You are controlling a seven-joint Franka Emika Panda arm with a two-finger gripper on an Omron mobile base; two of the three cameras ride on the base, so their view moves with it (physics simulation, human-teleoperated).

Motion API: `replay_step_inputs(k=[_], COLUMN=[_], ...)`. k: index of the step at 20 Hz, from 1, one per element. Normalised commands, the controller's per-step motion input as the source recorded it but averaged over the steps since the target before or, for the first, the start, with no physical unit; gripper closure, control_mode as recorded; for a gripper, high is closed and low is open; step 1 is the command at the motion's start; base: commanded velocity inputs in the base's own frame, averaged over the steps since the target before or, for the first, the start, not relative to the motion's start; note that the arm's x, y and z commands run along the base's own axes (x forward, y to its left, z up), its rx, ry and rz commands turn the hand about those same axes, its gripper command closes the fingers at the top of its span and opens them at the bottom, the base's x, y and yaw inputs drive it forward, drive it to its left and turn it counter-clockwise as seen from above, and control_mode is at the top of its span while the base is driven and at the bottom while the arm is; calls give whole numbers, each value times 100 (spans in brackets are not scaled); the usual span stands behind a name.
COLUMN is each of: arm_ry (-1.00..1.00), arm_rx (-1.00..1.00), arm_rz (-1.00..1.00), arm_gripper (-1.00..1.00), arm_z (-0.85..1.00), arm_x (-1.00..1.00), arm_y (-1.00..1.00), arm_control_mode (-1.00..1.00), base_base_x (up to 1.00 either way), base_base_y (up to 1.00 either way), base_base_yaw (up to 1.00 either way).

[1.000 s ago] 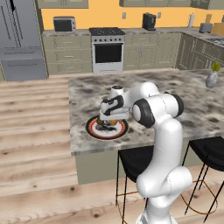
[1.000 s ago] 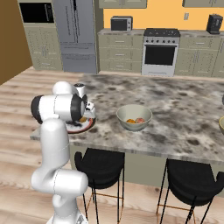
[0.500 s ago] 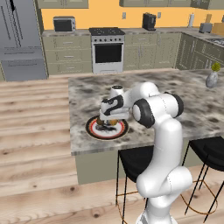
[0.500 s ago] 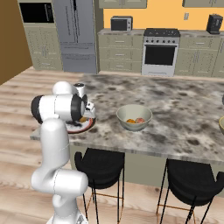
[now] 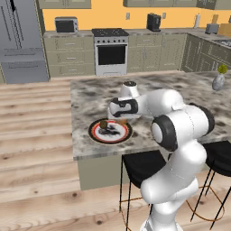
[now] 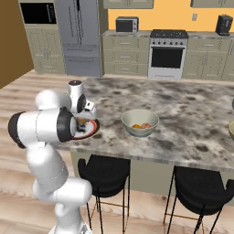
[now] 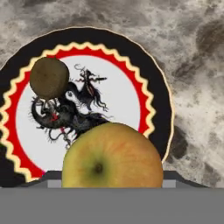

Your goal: Take the fruits from the plate on the dining counter and place two fruits in each bowl.

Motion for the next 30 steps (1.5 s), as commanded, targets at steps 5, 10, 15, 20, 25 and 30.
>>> replay_step_inputs(k=[5, 10, 15, 20, 25, 30], arm_ry=[-18, -6, 0, 0, 4, 9], arm_rx=[0, 0, 0, 0, 0, -1], arm_rz=[0, 1, 4, 2, 0, -1], arm_gripper=[100, 100, 100, 100, 100, 100], arm_z=[100, 94, 65, 60, 68, 20], arm_x=[-100, -100, -100, -100, -100, -59], arm_y=[-11, -21, -12, -9, -33, -26], arm_control_mode=[-100, -100, -100, -100, -100, -100], base_base_x=[0, 0, 0, 0, 0, 0], base_base_y=[0, 0, 0, 0, 0, 0], base_base_yaw=[0, 0, 0, 0, 0, 0])
